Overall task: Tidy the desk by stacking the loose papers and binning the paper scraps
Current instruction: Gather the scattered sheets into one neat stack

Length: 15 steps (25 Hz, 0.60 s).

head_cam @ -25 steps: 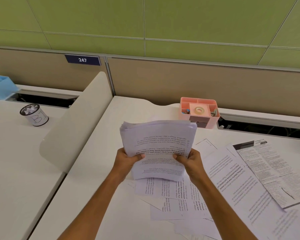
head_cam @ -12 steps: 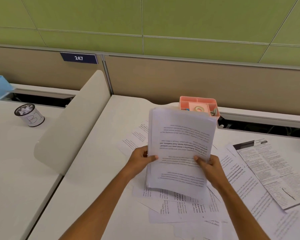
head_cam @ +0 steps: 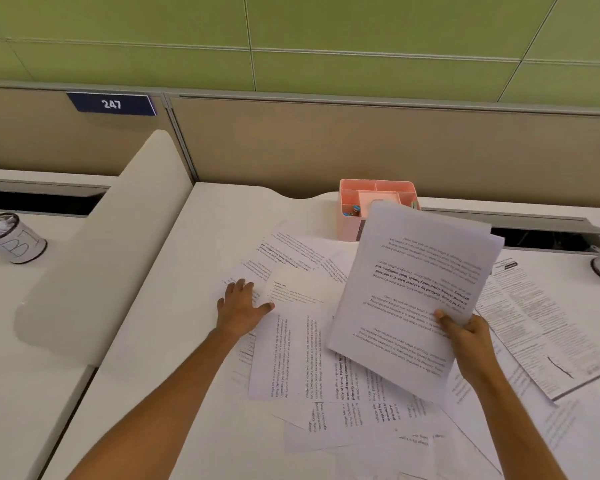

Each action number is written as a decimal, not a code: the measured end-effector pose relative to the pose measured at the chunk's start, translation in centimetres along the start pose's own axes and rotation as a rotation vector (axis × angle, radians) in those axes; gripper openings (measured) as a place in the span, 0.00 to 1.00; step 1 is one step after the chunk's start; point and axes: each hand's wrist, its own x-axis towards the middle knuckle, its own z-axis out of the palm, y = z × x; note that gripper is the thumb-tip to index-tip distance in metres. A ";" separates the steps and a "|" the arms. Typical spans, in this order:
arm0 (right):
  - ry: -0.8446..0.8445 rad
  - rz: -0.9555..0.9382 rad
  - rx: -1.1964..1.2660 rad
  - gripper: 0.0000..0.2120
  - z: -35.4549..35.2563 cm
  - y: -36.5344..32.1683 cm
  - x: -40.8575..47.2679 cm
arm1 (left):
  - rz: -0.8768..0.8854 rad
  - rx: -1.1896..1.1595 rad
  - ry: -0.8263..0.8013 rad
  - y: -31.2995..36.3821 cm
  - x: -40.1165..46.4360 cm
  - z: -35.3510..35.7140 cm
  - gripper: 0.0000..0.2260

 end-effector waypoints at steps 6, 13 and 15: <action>0.084 0.012 0.052 0.19 -1.3 1.4 0.2 | -0.002 0.200 -0.064 1.8 0.4 1.4 0.45; 0.120 0.011 0.052 0.34 -2.6 1.6 -0.3 | 0.439 0.460 -0.104 5.2 0.3 2.1 0.49; 0.141 -0.006 0.061 0.26 -3.0 1.4 -0.4 | 0.365 0.484 -0.126 6.7 0.6 2.4 0.48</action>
